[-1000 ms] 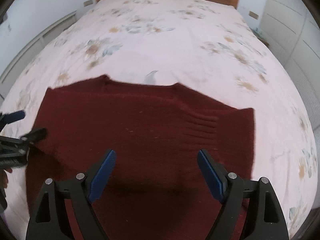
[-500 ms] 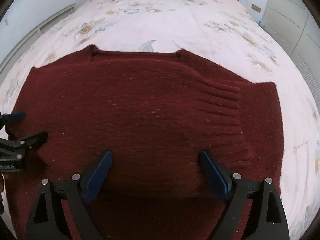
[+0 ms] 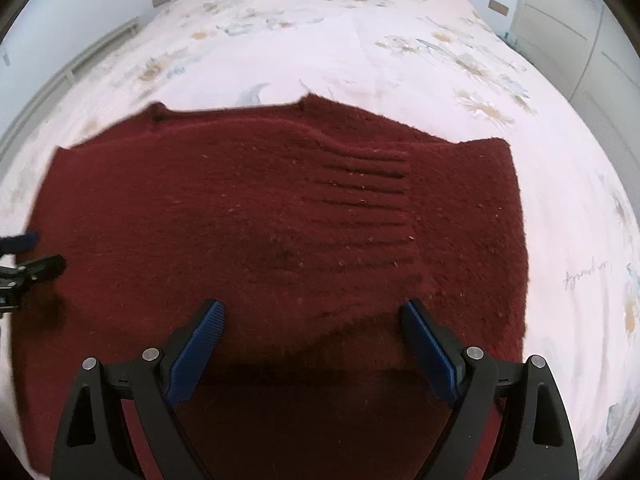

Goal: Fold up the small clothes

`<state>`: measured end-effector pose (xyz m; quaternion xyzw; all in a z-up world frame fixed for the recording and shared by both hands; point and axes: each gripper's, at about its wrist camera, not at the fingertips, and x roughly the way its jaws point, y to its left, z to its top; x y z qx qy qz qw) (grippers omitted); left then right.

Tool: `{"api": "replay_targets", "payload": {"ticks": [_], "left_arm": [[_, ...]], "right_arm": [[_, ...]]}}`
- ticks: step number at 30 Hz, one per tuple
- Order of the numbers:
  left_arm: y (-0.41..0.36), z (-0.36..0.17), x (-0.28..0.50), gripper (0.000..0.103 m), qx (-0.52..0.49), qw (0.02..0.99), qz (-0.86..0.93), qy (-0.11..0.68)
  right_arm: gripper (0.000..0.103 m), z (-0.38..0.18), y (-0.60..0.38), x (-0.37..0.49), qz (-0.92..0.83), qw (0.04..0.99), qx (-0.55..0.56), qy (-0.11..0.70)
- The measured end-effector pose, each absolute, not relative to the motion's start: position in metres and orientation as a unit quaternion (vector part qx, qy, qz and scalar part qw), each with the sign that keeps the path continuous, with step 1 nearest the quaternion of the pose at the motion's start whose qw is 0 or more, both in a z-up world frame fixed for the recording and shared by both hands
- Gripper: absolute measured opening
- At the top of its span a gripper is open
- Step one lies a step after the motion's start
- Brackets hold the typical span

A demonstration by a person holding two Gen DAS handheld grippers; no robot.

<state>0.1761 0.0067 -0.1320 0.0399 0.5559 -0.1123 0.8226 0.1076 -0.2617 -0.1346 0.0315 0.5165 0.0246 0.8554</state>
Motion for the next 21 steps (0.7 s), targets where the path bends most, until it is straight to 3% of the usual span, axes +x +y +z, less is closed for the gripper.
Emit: {"api": "replay_targets", "payload": {"ticks": [9, 21], "left_arm": [[0.037, -0.085, 0.123, 0.102, 0.035, 0.829, -0.103, 0.549], [0.077, -0.119, 0.035, 0.102, 0.027, 0.8, -0.07, 0.596]], "right_arm": [[0.094, -0.086, -0.306, 0.028, 0.025, 0.868, 0.044, 0.494], [0.094, -0.129, -0.336, -0.07, -0.016, 0.828, 0.099, 0.552]]}}
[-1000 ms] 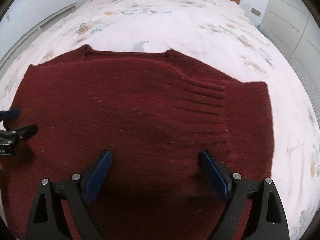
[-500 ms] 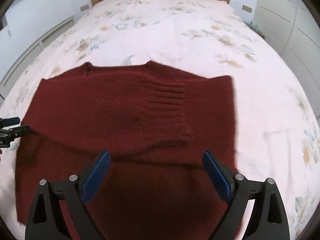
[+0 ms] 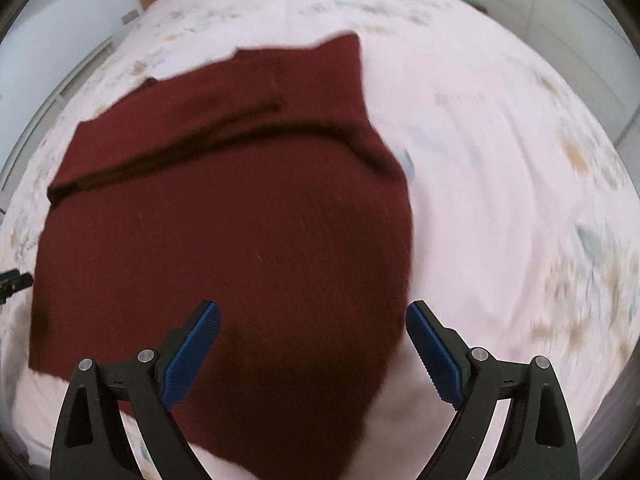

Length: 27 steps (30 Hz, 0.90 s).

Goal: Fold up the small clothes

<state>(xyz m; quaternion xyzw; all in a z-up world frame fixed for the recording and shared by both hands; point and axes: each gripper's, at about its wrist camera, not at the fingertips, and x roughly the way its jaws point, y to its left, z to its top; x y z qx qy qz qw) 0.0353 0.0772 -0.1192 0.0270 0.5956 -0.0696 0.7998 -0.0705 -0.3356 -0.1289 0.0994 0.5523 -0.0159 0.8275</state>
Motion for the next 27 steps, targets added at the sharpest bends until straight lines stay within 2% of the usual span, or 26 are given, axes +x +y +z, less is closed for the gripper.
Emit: {"api": "replay_targets", "payload": {"ticks": [14, 17, 18, 19, 20, 22, 23, 25, 27], "left_arm": [[0.053, -0.157, -0.012, 0.1, 0.026, 0.76, -0.126, 0.637], [0.043, -0.157, -0.014, 0.082, 0.04, 0.757, -0.147, 0.635], [0.041, -0.154, -0.023, 0.076, 0.044, 0.757, -0.15, 0.634], [0.039, -0.154, -0.023, 0.067, 0.051, 0.756, -0.153, 0.634], [0.038, -0.153, -0.025, 0.062, 0.056, 0.757, -0.155, 0.633], [0.034, -0.15, -0.024, 0.038, 0.061, 0.757, -0.162, 0.63], [0.034, -0.149, -0.025, 0.033, 0.057, 0.756, -0.168, 0.63], [0.033, -0.147, -0.025, 0.014, 0.046, 0.751, -0.179, 0.634], [0.031, -0.146, -0.025, 0.012, 0.041, 0.747, -0.186, 0.637]], "right_arm": [[0.094, -0.158, -0.341, -0.115, -0.004, 0.787, 0.125, 0.604], [0.091, -0.162, -0.339, -0.118, 0.0, 0.778, 0.139, 0.613], [0.088, -0.162, -0.338, -0.117, 0.003, 0.777, 0.138, 0.614], [0.076, -0.162, -0.337, -0.117, 0.004, 0.775, 0.137, 0.617], [0.056, -0.163, -0.338, -0.116, 0.005, 0.772, 0.142, 0.619], [0.038, -0.162, -0.343, -0.116, 0.011, 0.763, 0.173, 0.623], [0.029, -0.162, -0.343, -0.113, 0.019, 0.758, 0.186, 0.625], [0.017, -0.16, -0.343, -0.114, 0.033, 0.756, 0.192, 0.625], [0.014, -0.155, -0.34, -0.114, 0.04, 0.758, 0.186, 0.624]]}}
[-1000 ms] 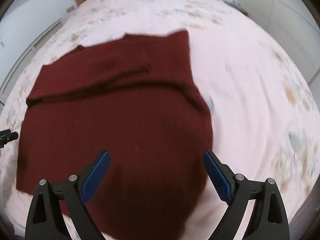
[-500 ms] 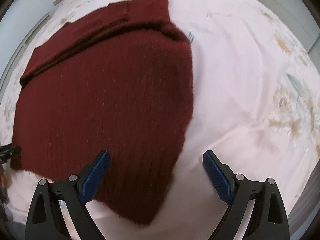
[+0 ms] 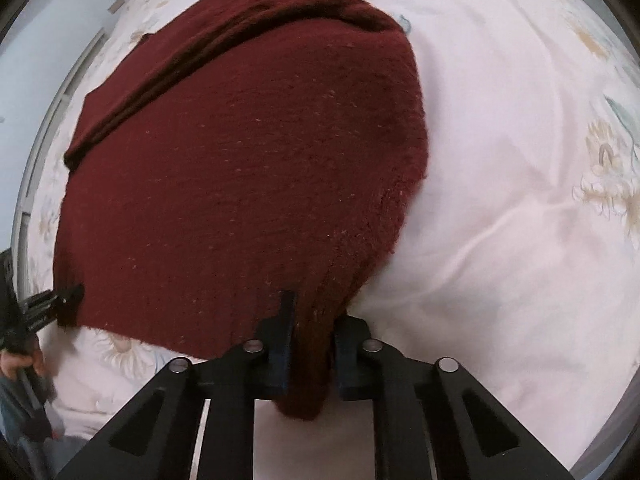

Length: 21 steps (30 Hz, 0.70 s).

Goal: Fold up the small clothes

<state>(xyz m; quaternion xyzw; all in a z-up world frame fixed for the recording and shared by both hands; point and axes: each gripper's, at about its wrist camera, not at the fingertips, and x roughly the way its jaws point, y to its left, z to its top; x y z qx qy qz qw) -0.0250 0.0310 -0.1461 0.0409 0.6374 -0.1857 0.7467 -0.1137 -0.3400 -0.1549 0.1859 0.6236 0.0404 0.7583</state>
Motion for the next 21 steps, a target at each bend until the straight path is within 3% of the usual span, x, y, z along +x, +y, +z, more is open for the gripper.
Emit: {"api": "replay_targets", "payload": {"ticks": [21], "left_arm": [[0.076, -0.025, 0.037, 0.01, -0.06, 0.806, -0.204, 0.552]], "right_arm": [[0.012, -0.04, -0.354, -0.047, 0.059, 0.852, 0.193, 0.483]]}}
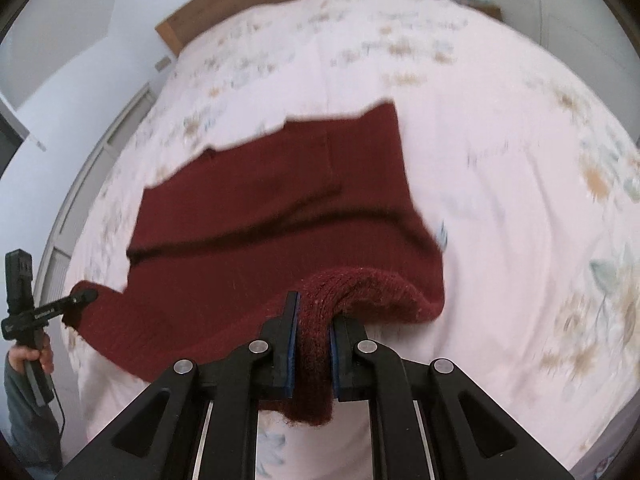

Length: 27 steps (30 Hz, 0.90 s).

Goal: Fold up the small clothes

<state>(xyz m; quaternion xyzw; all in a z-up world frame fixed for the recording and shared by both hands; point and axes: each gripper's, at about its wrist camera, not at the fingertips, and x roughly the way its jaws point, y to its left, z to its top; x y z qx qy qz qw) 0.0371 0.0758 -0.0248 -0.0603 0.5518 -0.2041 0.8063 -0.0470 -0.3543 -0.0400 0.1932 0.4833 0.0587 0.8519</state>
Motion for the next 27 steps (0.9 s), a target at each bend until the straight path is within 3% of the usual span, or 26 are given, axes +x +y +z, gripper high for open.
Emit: {"api": "replay_targets", "payload": {"ticks": [15, 27], "left_arm": [[0.044, 0.011, 0.174, 0.01, -0.048, 0.844, -0.161, 0.51], [0.002, -0.088, 0.232, 0.011, 0.037, 0.829, -0.078, 0.553]], "right_arm": [[0.012, 0.004, -0.365, 0.091, 0.025, 0.885, 0.175, 0.431], [0.012, -0.082, -0.351, 0.171, -0.022, 0.841, 0.146, 0.521]]}}
